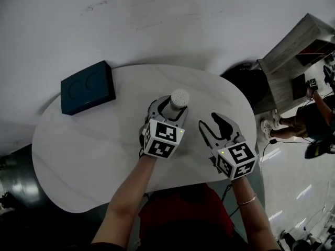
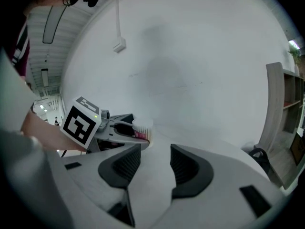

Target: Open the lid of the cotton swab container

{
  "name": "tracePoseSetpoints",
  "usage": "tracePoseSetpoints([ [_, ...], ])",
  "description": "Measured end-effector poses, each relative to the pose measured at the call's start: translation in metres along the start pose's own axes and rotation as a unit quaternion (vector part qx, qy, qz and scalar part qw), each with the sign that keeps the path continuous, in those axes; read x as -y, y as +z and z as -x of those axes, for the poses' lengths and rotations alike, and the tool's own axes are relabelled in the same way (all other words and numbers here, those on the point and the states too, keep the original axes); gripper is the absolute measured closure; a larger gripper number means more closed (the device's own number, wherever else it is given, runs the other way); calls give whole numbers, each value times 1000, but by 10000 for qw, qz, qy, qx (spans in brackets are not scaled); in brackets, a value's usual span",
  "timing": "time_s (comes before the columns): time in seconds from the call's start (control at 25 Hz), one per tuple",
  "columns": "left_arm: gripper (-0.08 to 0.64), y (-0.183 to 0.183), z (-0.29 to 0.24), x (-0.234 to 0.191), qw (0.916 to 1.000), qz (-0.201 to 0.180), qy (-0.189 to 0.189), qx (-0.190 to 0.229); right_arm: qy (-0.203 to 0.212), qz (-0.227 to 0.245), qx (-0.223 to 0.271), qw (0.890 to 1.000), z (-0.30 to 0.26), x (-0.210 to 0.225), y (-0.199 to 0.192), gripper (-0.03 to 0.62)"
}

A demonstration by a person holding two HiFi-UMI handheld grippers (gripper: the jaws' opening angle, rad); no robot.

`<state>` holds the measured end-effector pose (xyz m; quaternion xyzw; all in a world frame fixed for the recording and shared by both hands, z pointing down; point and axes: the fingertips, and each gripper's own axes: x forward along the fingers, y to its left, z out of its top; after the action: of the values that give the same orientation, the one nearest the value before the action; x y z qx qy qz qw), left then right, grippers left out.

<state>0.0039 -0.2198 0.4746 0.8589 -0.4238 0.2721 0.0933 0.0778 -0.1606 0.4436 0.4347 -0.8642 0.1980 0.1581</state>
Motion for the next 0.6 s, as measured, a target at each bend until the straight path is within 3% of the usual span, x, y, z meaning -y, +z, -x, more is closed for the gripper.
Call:
tracePoseSetpoints([
  [0.48,302,8,75,8,9988,41,139,461,699,664,420,9945,13,-73,47,403],
  [0.6,302,7,91,11,9984,31,190,531,886,913,430,9909,16,-93,54,375],
])
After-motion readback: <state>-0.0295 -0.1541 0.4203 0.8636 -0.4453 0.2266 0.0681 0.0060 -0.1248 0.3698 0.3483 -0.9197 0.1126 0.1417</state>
